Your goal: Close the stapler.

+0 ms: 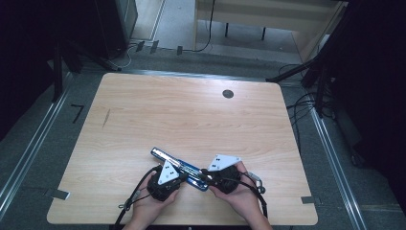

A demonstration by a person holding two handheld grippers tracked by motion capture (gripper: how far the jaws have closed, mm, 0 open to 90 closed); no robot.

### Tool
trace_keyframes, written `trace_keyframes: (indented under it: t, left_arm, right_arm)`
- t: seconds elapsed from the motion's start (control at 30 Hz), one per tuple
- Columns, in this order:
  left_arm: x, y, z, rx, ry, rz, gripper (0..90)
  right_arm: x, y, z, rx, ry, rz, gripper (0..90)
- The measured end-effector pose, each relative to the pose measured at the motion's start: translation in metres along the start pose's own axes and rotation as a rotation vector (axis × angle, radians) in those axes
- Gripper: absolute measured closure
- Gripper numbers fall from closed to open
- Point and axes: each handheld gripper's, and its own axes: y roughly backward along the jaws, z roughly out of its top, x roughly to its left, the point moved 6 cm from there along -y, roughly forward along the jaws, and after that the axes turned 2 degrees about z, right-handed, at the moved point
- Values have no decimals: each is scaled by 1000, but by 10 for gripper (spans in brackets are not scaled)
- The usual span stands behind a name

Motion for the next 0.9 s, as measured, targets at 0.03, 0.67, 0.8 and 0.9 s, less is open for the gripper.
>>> trace_keyframes:
  t: [0.03,0.67,0.8,0.9]
  left_arm:
    - [0,0,0,0,1,0,900]
    - [0,0,0,-1,-1,1,900]
    - [0,0,0,0,-1,1,900]
    - [0,0,0,0,-3,0,900]
  right_arm:
    - [0,0,0,2,0,0,799]
    - [1,0,2,-9,-2,7,799]
    - [1,-1,1,-5,-8,6,798]
    - [0,-2,0,-2,-7,6,799]
